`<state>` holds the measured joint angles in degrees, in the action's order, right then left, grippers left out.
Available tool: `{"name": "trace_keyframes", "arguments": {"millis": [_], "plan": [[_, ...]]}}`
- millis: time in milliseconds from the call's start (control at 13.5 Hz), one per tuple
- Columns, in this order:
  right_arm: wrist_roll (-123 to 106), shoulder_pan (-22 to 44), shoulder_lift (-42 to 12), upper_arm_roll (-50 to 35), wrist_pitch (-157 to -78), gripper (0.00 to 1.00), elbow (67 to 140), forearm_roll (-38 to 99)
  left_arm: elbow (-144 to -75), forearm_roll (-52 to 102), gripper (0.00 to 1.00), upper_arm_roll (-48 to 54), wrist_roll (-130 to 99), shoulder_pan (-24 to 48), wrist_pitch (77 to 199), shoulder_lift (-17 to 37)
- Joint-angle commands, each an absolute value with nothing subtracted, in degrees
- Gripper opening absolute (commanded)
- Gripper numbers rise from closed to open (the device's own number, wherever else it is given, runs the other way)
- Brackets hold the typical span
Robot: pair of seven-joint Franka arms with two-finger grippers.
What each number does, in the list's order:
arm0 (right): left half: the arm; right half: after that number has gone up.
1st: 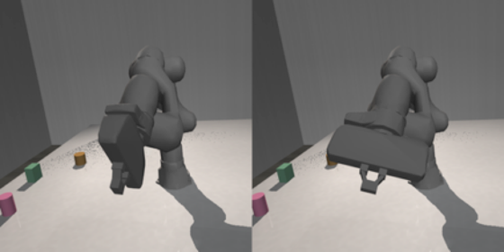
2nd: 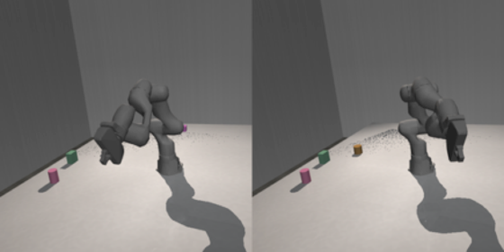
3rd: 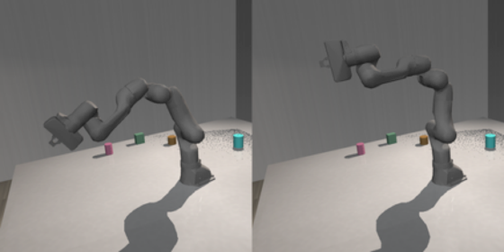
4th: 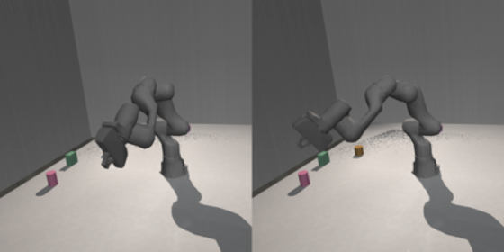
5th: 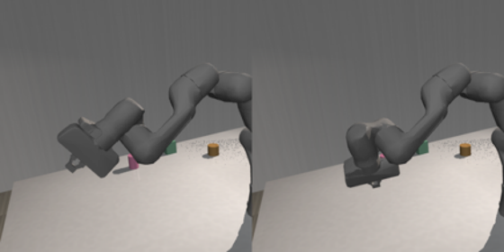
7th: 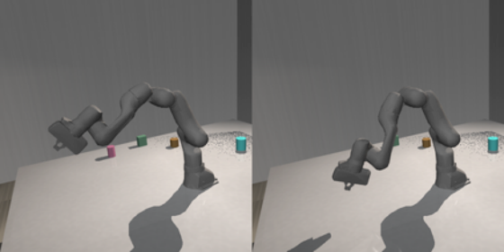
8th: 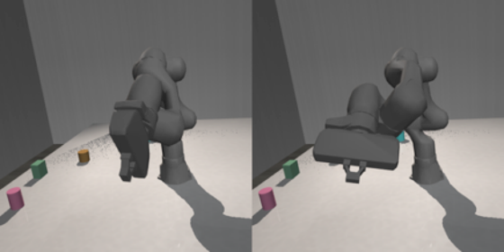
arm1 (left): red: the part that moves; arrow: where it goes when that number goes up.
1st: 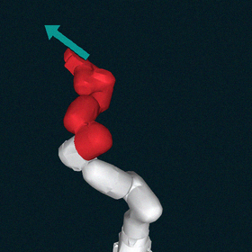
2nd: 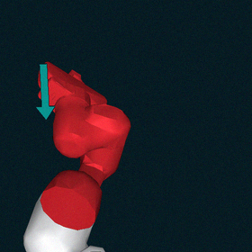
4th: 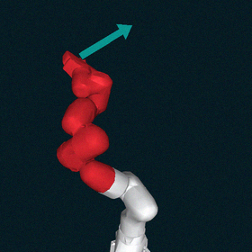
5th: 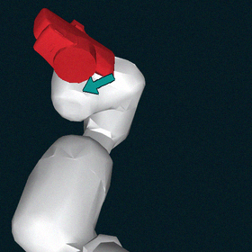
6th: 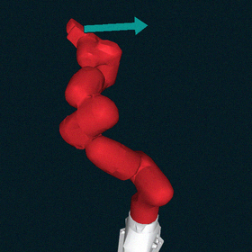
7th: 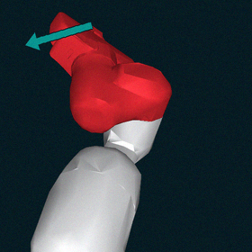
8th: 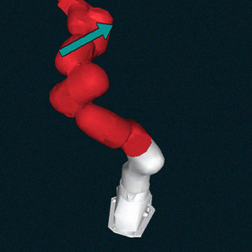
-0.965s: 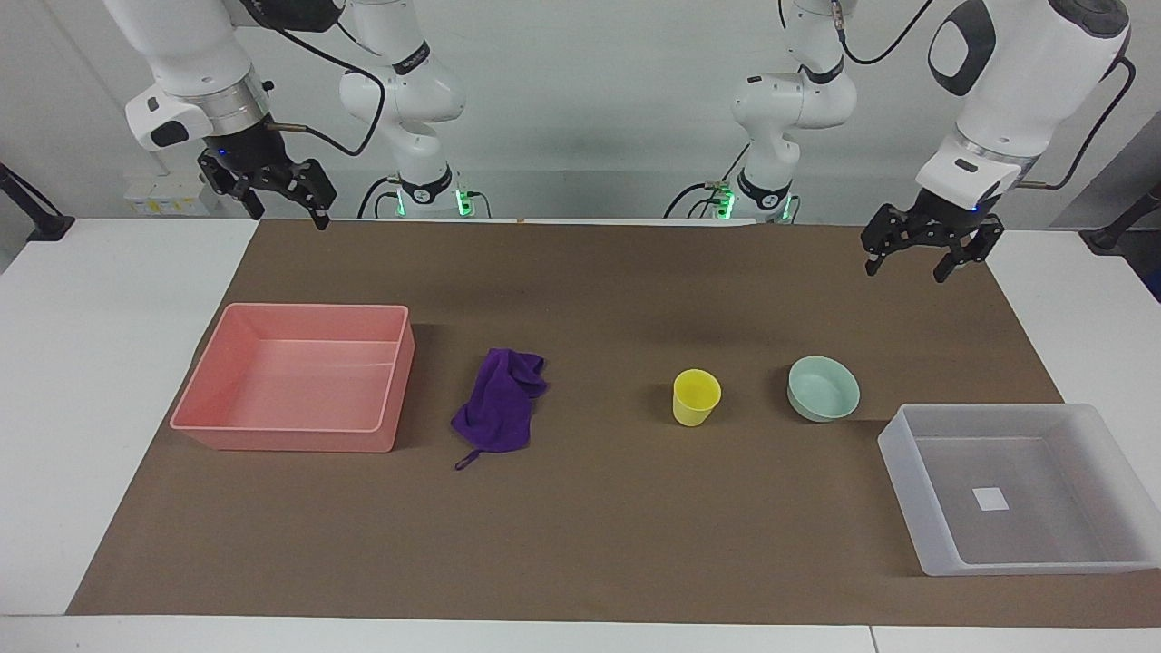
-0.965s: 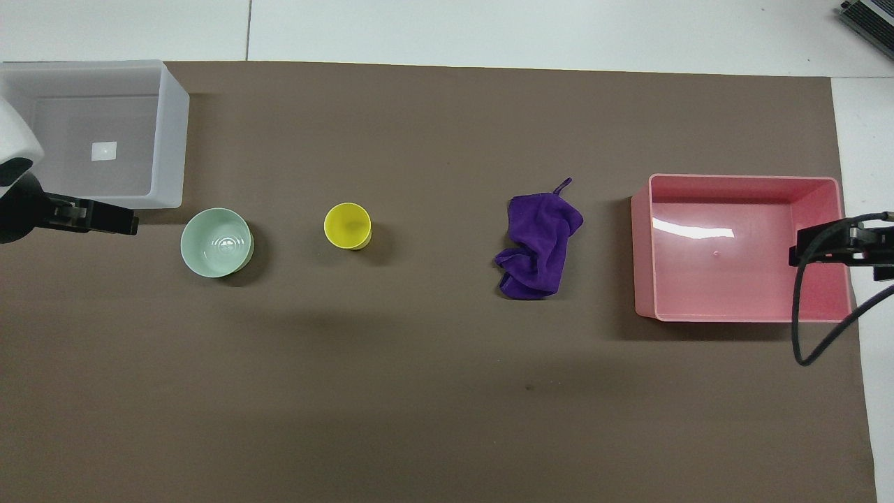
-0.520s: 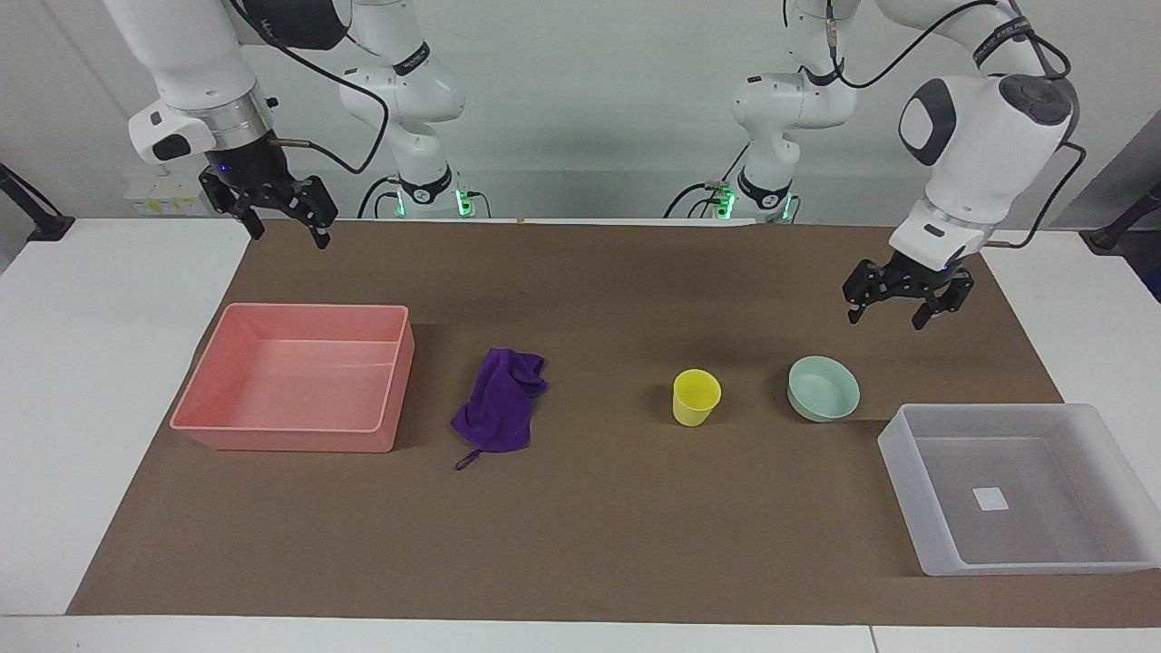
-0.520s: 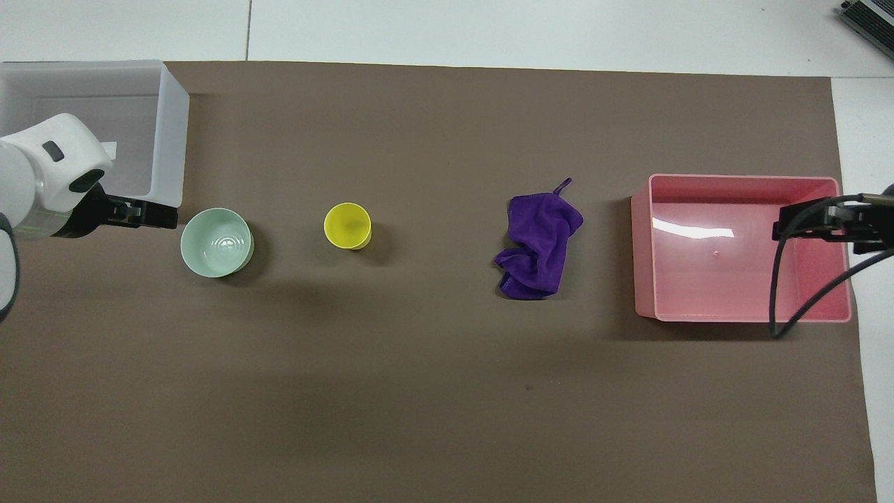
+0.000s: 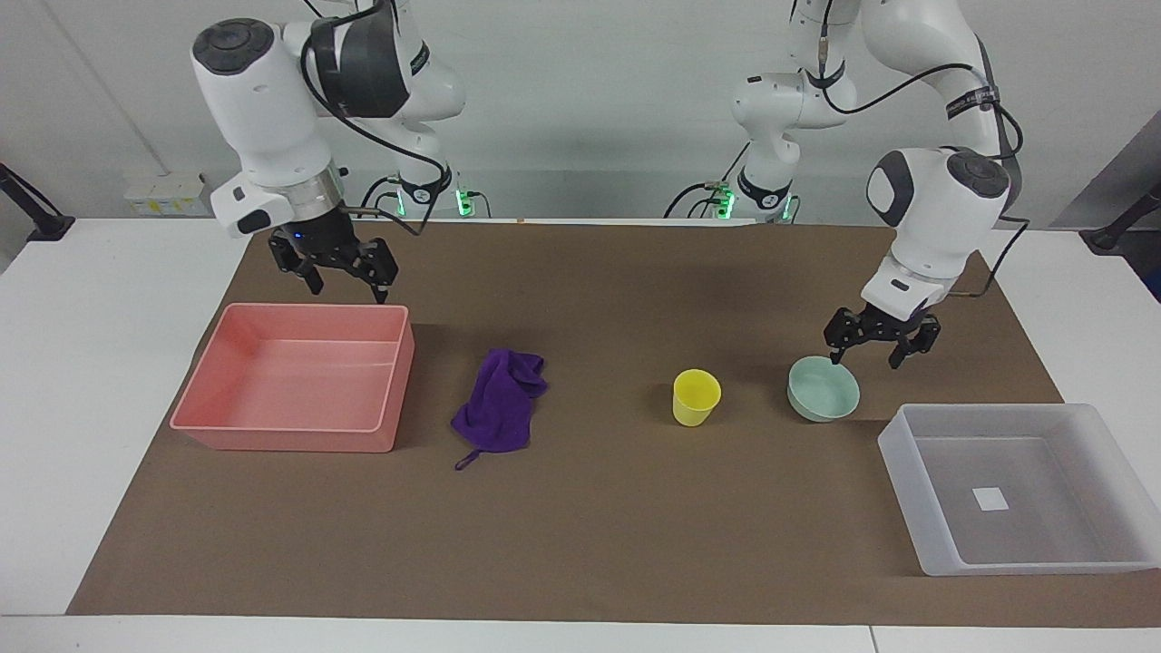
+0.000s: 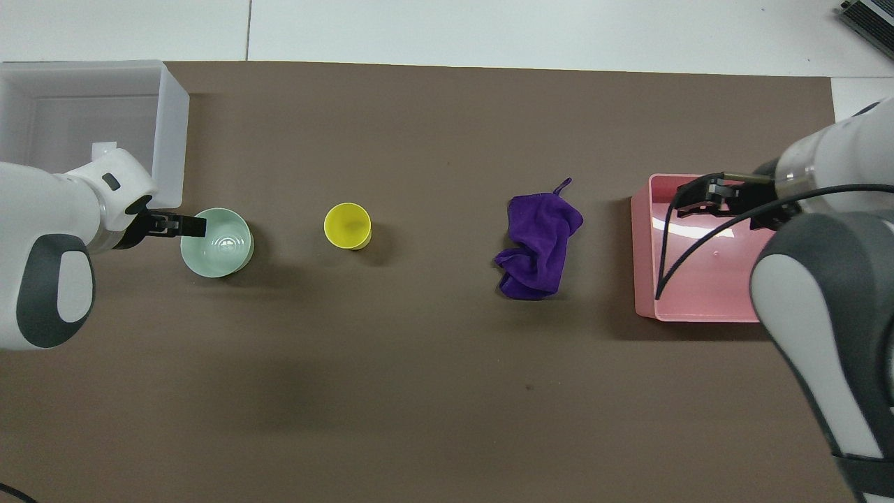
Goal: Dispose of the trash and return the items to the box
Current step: 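Grasp the green bowl rim with the left gripper while the right gripper reaches the cloth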
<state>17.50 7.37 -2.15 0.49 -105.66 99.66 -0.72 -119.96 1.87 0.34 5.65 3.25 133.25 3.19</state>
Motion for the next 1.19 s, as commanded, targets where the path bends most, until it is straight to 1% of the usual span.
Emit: {"name": "trace_keyframes", "arguments": {"millis": [0,223,520,594,668,742,817,965,1114], "plan": [[20.8,9.9,-3.2,0.4,-114.6,1.0,105.5,-1.1,-123.7,2.6,1.0,0.5,6.0,1.8,140.2,4.0],[26.3,14.8,-8.1,0.4,-121.3,1.0,105.8,-1.1,-124.1,2.6,1.0,0.4,5.9,1.2,143.3,7.7],[28.6,20.0,-16.9,0.4,-130.1,1.0,105.9,-1.1,-124.3,2.7,1.0,0.5,5.7,0.0,145.7,11.5],[28.8,20.7,-18.8,0.4,-132.1,1.0,105.9,-1.1,-124.3,2.7,0.75,0.6,5.4,0.0,145.5,11.5],[28.9,21.8,-20.2,0.4,-133.5,1.0,106.1,-1.1,-124.3,2.6,0.45,0.6,4.4,0.0,145.0,11.5],[28.7,22.5,-20.8,0.4,-133.9,1.0,107.0,-1.2,-124.3,2.6,0.18,0.6,4.3,-0.2,144.8,11.5],[28.3,22.5,-20.7,0.4,-135.3,1.0,108.6,-1.3,-124.3,2.6,0.0,0.6,4.4,-0.2,144.6,11.4],[28.0,22.5,-20.2,0.5,-138.3,1.0,112.0,-2.6,-124.2,2.6,0.0,0.6,4.7,-0.2,142.9,11.3],[27.6,22.5,-20.0,0.5,-137.6,1.0,112.2,-4.2,-123.8,2.6,0.0,0.6,4.7,-0.2,142.0,10.6]]}}
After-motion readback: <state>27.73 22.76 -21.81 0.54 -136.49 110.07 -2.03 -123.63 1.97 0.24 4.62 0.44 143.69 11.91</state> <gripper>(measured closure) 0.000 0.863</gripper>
